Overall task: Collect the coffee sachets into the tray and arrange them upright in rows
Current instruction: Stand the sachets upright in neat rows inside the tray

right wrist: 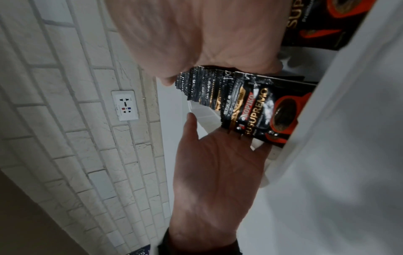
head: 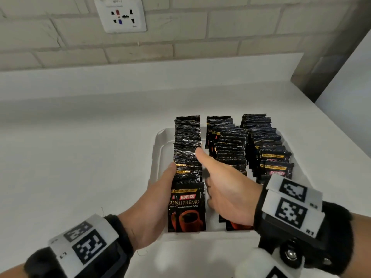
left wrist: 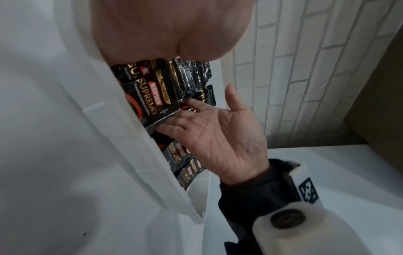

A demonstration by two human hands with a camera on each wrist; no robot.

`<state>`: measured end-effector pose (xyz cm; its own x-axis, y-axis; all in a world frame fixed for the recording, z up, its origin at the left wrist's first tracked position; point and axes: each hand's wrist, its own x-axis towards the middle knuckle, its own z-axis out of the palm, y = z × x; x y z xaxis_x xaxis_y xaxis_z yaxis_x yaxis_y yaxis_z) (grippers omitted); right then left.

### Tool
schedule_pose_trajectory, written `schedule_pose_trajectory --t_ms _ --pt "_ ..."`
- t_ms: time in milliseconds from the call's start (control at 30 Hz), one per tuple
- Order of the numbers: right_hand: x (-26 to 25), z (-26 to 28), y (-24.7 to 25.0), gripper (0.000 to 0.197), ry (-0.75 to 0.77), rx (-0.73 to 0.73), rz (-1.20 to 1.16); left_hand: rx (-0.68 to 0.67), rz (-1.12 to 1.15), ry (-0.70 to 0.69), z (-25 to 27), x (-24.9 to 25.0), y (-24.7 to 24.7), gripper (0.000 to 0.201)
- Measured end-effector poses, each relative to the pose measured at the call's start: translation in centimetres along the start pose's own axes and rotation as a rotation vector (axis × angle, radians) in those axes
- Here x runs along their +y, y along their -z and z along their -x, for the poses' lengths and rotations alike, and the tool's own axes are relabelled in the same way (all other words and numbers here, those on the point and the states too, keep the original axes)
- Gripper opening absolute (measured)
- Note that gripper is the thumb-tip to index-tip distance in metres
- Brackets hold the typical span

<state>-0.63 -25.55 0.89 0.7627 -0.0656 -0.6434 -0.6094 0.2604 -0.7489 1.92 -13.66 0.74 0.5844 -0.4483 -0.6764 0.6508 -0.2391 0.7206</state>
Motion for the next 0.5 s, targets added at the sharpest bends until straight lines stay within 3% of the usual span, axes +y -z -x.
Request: schedule_pose_trajectory --t_ms 67,133,233,367,400,433,500 --pt "0.38 -0.17 -0.59 0.095 0.051 0.046 0.031 -0.014 0.061 0.001 -0.35 -0.26 -0.15 0.048" --pt "0.79 -0.68 -0.37 0.108 0.069 0.055 0.012 -0.036 0.109 -0.003 -0.63 -0.42 -0.54 0.051" --pt "0.41 -0.35 -0.43 0.103 0.102 0.029 0.075 -0.085 0.157 -0.050 -0.86 -0.38 -0.88 0.053" --pt "0.33 -0.75 -0.40 0.052 0.108 0.059 -0.021 -0.137 0.135 -0.129 -1.00 -0.41 -0.81 0.053" --pt "0.44 -0.79 -0.41 0.048 0.114 0.050 -0.017 -0.131 0.114 -0.145 -1.02 -0.49 -0.74 0.052" --pt "0.49 -0.73 -0.39 0.052 0.124 0.056 -0.014 -0.130 0.093 -0.161 -1.01 -0.56 -0.69 0.051" --pt "0.36 -0.39 -0.19 0.078 0.142 0.061 -0.003 -0.117 0.051 -0.179 -1.18 -0.83 -0.58 0.048"
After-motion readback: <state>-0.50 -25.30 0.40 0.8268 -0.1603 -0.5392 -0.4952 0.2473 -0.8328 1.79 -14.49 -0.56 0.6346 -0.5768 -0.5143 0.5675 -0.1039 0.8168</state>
